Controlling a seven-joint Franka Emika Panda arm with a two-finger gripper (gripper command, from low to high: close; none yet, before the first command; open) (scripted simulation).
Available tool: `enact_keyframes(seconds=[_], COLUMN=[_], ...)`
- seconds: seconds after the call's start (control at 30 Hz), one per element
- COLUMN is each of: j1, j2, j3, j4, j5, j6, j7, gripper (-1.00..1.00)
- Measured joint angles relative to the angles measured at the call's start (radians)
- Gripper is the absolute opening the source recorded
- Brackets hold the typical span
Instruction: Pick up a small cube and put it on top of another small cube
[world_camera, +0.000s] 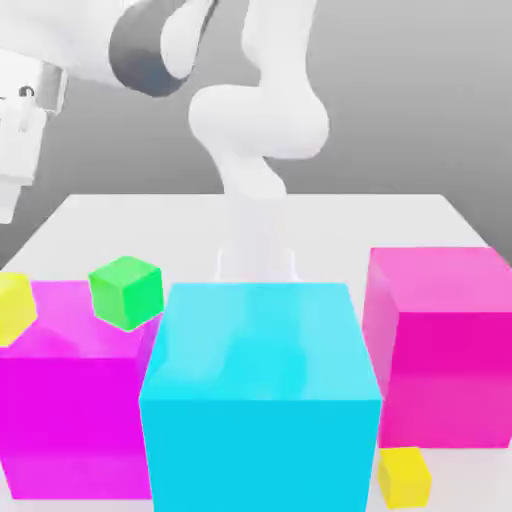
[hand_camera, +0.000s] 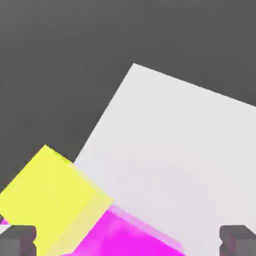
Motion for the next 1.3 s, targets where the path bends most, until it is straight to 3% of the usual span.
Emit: enact_keyframes(seconds=[0.2,0.37,0.57,0.8,0.83,1.07,1.3], j1=[-0.138,-0.099,-0.071,-0.185,-0.197,-0.199,-0.146], j2=[0.133,0.270,0.417,0.603,0.622,0.622,0.454], j3=[-0.031,-0.003,0.014,0.144,0.156,0.157,0.088], j4=[-0.127,-0.213,-0.202,-0.174,-0.172,-0.172,-0.196], j5=[-0.015,0.056,0.128,0.210,0.210,0.206,0.136], j6=[0.112,0.180,0.273,0.429,0.445,0.447,0.305], j7=[0.162,0.259,0.215,0.151,0.149,0.153,0.210], gripper=[0.00,0.00,0.00,0.00,-1.00,-1.00,-1.00])
